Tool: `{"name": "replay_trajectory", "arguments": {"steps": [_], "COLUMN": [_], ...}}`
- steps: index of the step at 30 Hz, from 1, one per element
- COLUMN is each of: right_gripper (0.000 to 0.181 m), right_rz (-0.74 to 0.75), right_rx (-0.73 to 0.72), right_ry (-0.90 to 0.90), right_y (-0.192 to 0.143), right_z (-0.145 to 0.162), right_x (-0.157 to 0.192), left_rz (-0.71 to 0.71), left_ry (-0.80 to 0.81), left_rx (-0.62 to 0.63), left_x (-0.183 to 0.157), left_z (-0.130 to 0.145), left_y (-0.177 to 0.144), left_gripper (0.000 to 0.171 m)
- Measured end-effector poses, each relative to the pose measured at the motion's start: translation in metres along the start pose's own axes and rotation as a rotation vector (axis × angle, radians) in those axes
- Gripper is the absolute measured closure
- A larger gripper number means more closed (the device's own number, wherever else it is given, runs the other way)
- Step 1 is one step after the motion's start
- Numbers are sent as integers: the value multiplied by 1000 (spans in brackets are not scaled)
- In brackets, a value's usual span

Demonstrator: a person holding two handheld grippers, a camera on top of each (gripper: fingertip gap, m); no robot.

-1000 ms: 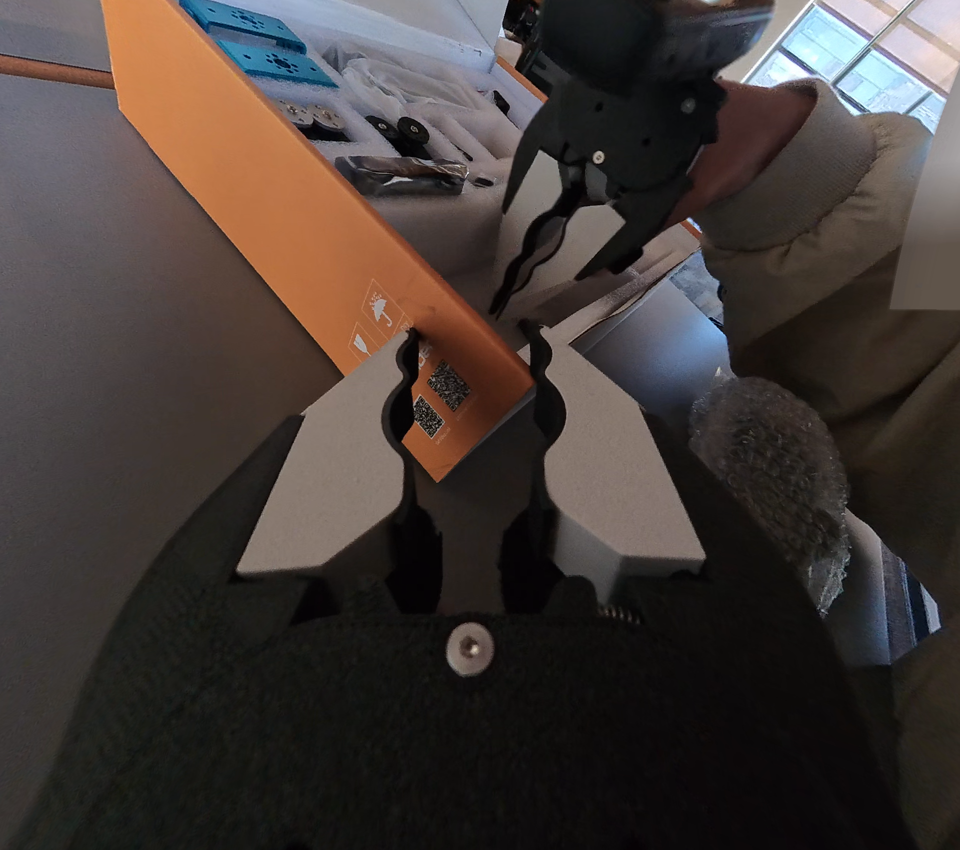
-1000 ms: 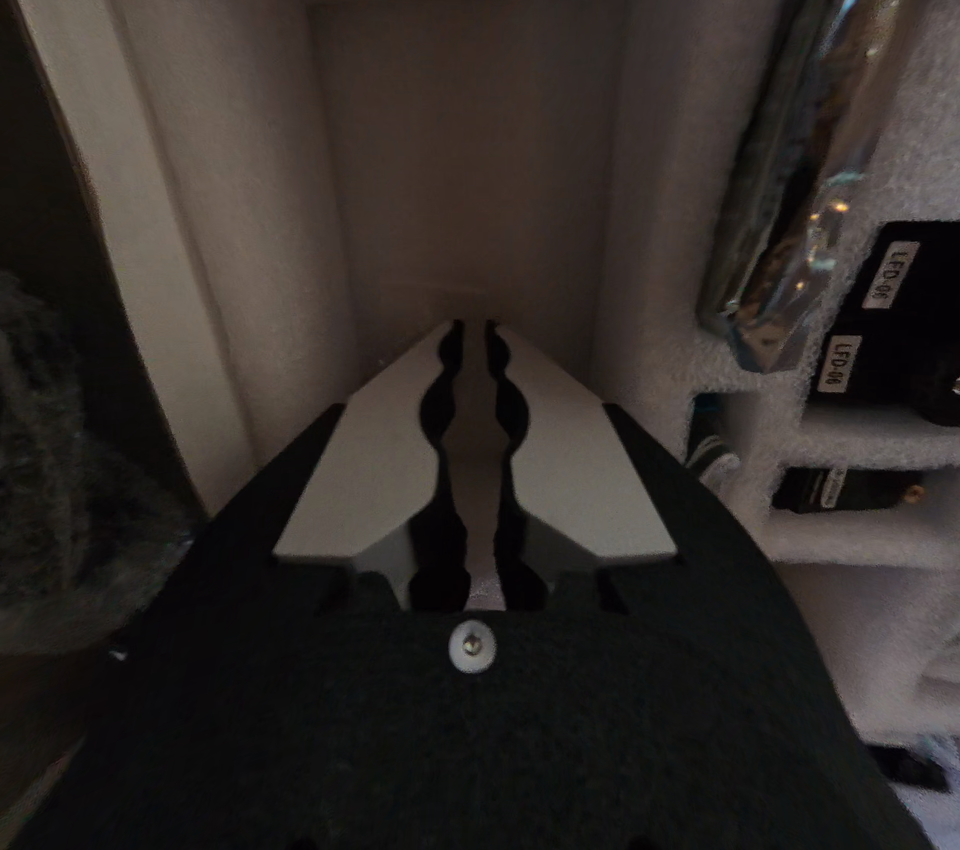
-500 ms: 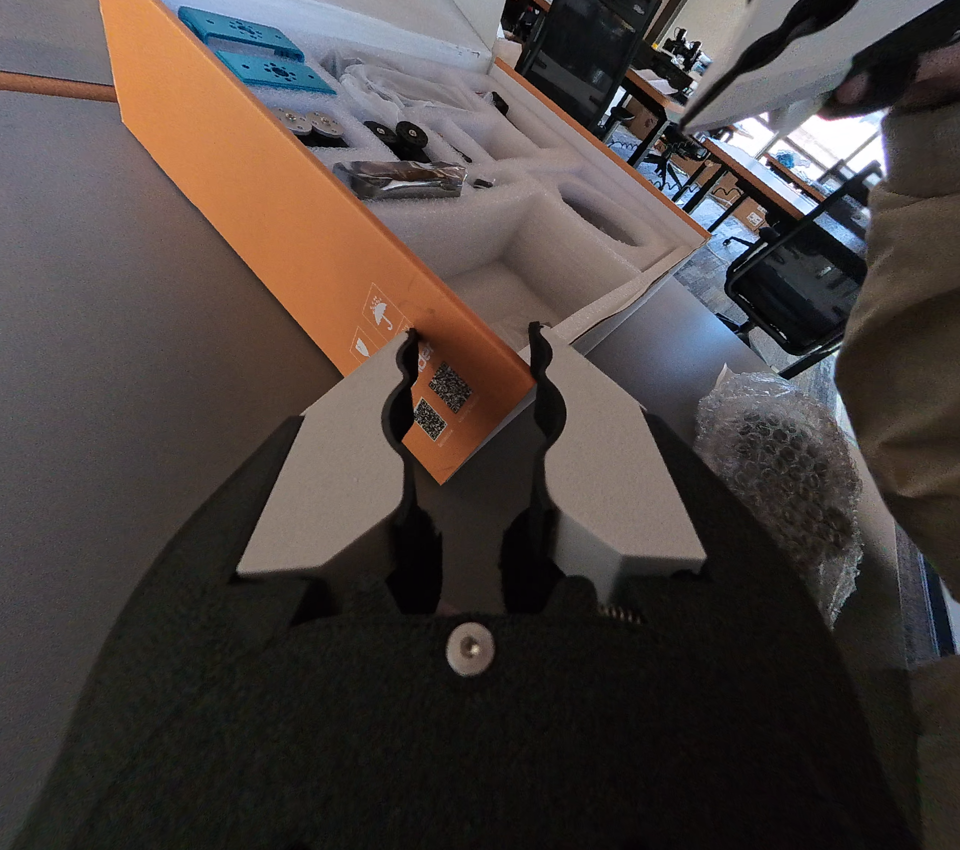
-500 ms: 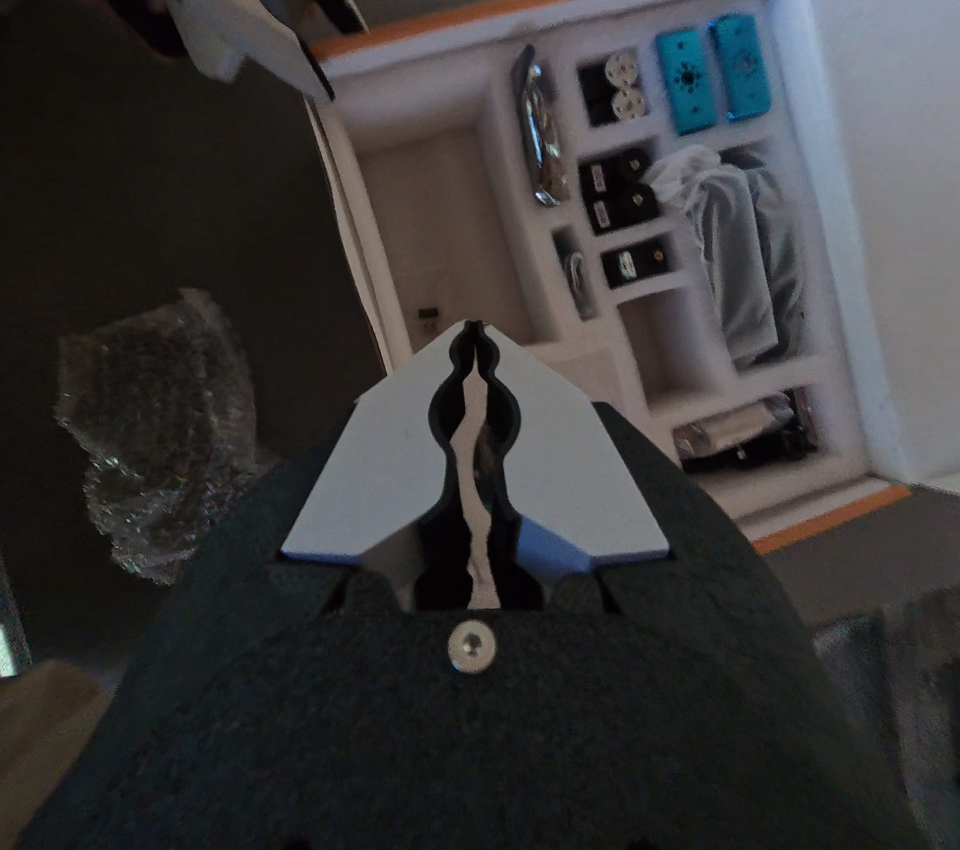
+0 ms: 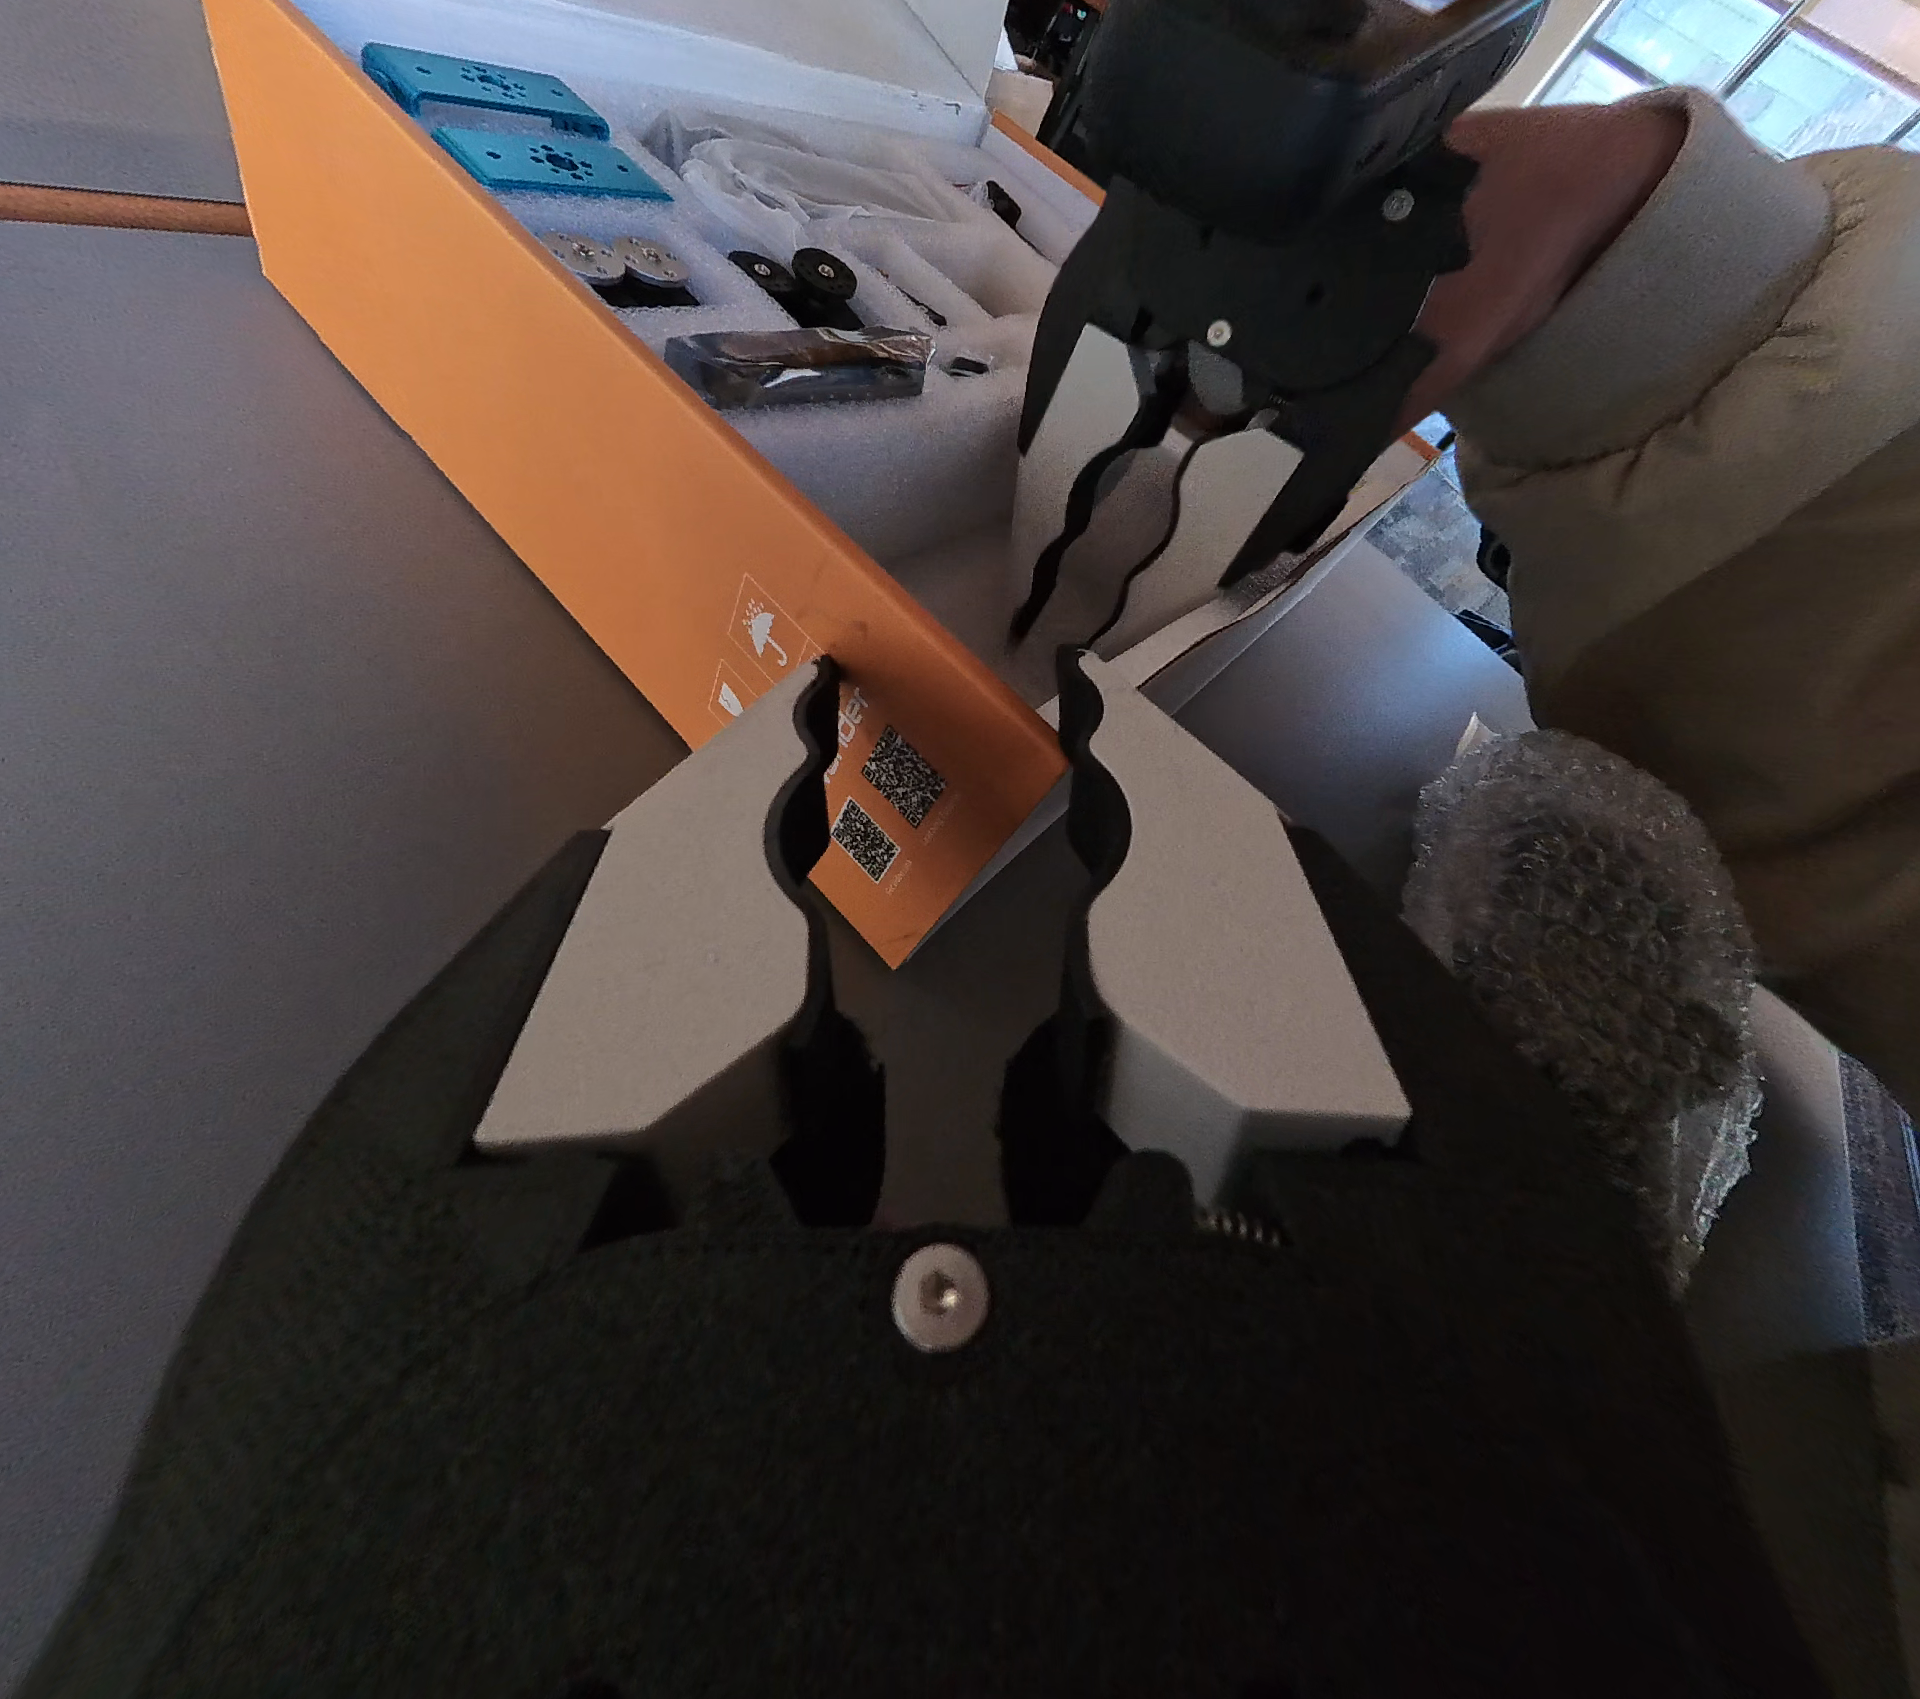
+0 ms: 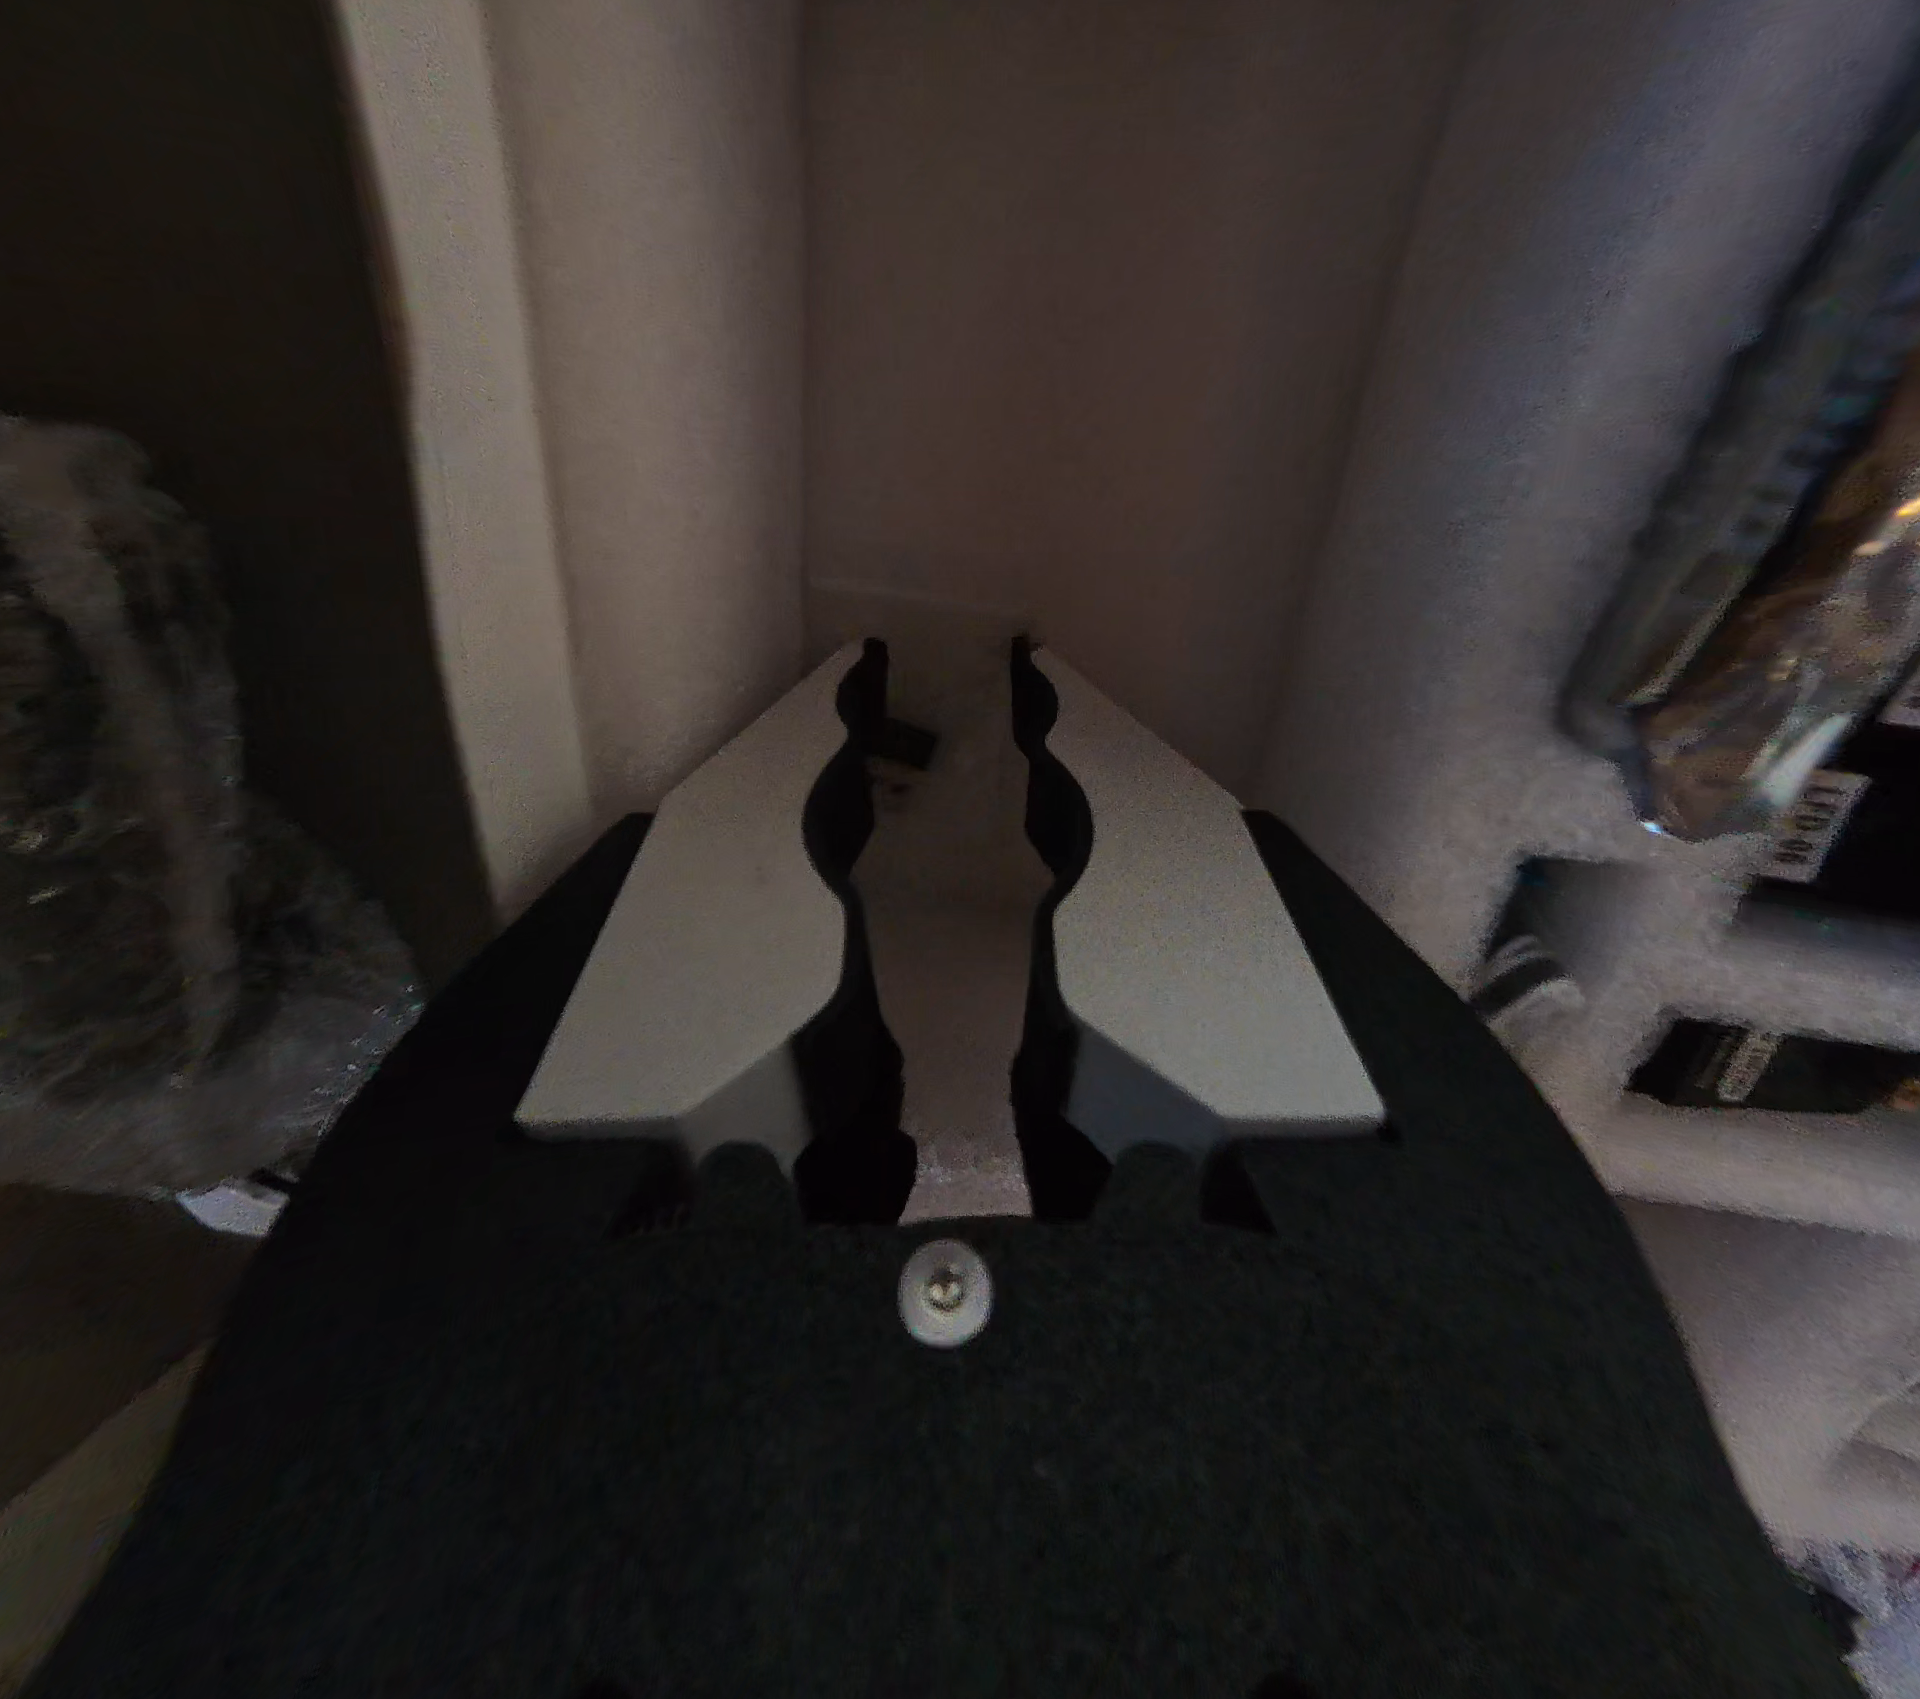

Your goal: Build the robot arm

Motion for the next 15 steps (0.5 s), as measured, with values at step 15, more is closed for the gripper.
{"name": "replay_trajectory", "arguments": {"steps": [15], "right_gripper": [181], "right_rz": [99], "right_rx": [-204], "right_ry": [6], "right_y": [-51], "right_z": [6], "right_x": [5], "left_rz": [-2], "left_ry": [8], "left_rx": [3], "left_x": [0], "left_z": [0], "left_y": [0], "left_gripper": [129]}}
Point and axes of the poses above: each gripper's, where its closed fingertips meet, y out along the fingers, z out of its underside, x = y × z across the jaws, the point moved 4 cm from there along -y, back along the fingers, and after that the axes turned 6 degrees about x, right-handed, at the moved point
